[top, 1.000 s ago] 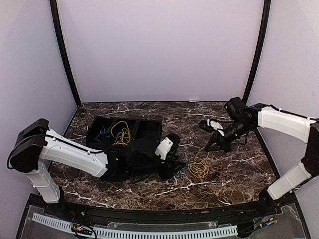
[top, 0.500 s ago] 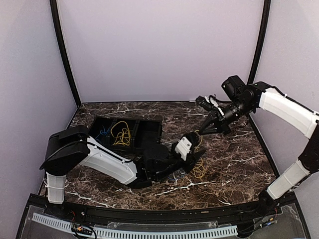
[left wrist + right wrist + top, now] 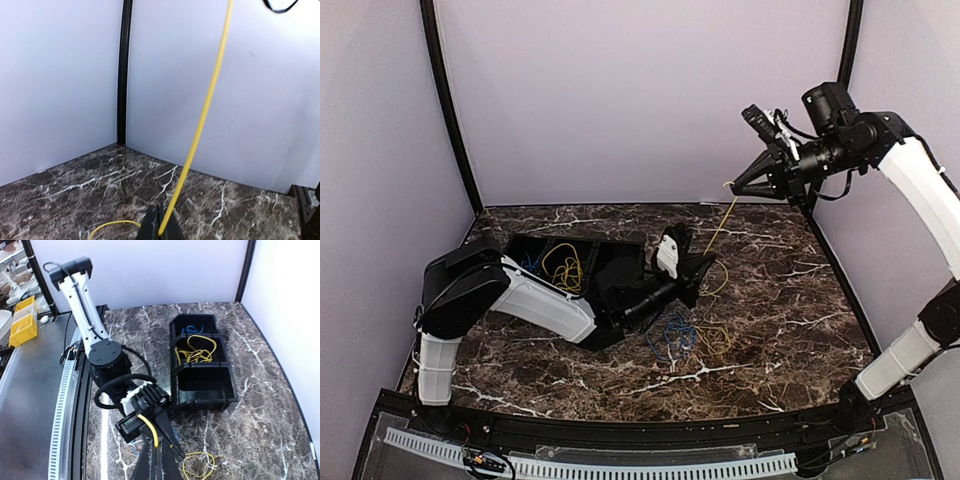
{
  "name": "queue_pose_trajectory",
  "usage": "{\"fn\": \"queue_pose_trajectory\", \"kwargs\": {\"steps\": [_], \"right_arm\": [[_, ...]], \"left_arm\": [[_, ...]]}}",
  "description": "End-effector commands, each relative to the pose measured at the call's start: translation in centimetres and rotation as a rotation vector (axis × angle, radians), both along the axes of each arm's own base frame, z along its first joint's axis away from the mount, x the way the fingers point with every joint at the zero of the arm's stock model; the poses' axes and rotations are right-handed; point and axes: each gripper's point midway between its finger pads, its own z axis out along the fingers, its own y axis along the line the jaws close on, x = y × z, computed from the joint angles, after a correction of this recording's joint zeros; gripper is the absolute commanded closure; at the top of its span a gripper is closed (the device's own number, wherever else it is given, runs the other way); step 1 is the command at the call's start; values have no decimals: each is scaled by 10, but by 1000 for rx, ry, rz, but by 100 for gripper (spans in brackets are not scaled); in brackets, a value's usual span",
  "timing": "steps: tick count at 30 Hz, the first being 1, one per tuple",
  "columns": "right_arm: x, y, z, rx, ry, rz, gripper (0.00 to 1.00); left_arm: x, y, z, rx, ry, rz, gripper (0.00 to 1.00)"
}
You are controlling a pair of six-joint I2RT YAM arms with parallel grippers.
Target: Untangle the cables
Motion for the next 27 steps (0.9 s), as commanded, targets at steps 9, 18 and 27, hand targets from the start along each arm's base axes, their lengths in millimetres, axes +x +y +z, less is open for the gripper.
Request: {"fn": "queue_pose_trajectory", "kwargs": {"steps": [9,18,27], "right_arm": [[-16,-61,158,342,-295,-22,100],[20,-67,44,298,-172,-221,68],[36,-68,-142,62,94,-268,48]], "left_arm": [[10,16,-130,320,246,17,100],[-12,35,-28,121,180,-43,100],[-9,56,12,169,249,35,100]]}}
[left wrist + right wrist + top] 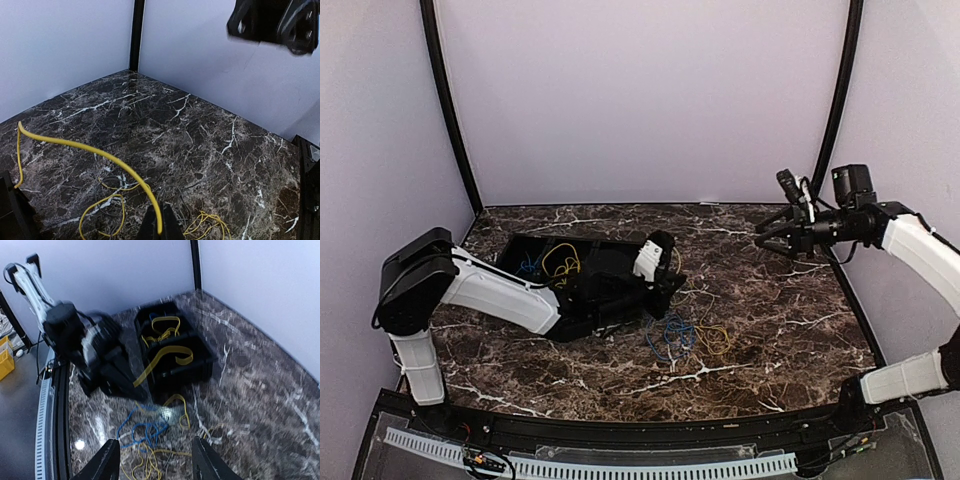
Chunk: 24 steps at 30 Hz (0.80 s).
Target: Untangle the cables
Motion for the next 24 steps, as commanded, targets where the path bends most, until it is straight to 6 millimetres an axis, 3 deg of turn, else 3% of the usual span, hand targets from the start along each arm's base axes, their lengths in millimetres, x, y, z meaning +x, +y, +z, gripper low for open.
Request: {"fn": "queue_pose_trajectory", "kwargs": {"steps": [1,10,18,24], "right_arm": [[7,0,-64,-109,52,-2,47],[-1,-5,-110,-153,109,-29,45],[-1,-10,-120,-195,94,-48,43],[2,-12,-128,-219,103,-55,42]], "left_arm": [[0,12,58,-33,23,46,100],[-1,41,98,41,70,123,100],[10,98,138,87,74,240,100],[20,143,150,144,103,317,100]]}}
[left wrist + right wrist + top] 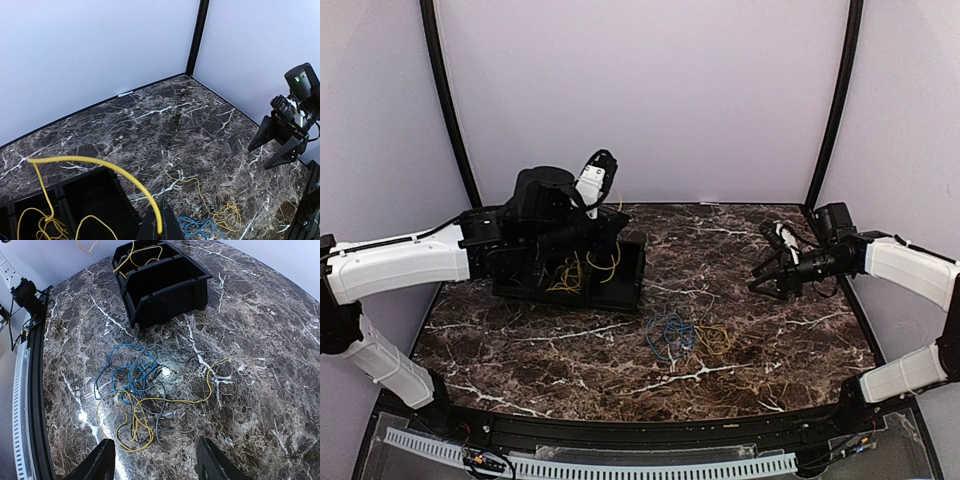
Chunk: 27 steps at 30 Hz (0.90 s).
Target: Untangle the cables
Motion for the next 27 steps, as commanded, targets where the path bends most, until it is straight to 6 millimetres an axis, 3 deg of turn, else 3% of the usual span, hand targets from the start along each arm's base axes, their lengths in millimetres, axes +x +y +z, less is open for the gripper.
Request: {"fn": "queue_pose_trajectory", "kwargs": {"steps": [1,6,12,20,27], "right_arm": [[5,0,-1,-19,-46,5,42],[5,-2,-6,-45,-55,1,42],[6,-4,-7,-65,-76,-4,41],[6,-5,-12,-91,-82,-3,41],[5,-5,-12,-94,-87,3,40]], "left_arm": [[4,39,15,52,24,71,100],[24,76,11,125,9,168,100],[44,100,10,147,-5,209,100],[74,116,-13,160,37,215,100],[103,118,-51,158,116,188,100]]}}
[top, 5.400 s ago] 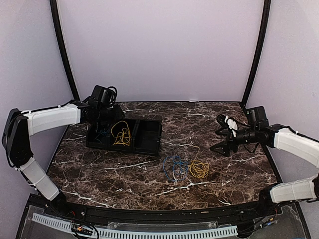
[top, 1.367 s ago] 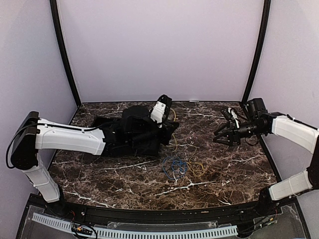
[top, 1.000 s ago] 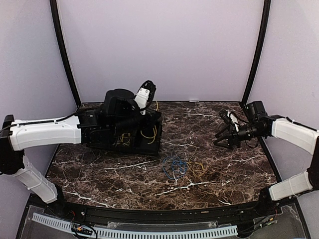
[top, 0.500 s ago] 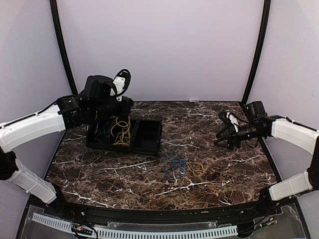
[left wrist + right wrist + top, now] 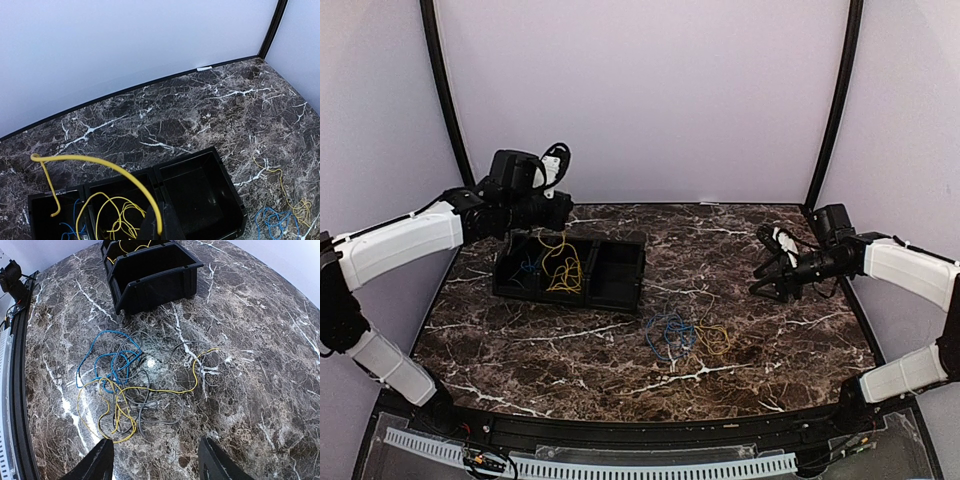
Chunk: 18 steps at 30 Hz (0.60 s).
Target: Untangle the cables
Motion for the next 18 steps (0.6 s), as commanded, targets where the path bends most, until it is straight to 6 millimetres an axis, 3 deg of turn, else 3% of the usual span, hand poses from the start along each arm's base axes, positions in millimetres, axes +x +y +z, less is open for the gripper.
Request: {"fn": "queue_pose_trajectory", "kwargs": {"steps": [1,7,18], "right_arm": [[-2,2,0,-6,-24,13,41],[-3,2,-1,-10,-23,17,40],[-3,2,-8,-29,-9,25,40]], "left_arm": [[13,-7,-31,-6,58,-50,100],[20,-18,-70,-32,139,-71,100],[25,-7,-143,-44,324,-27,100]]}}
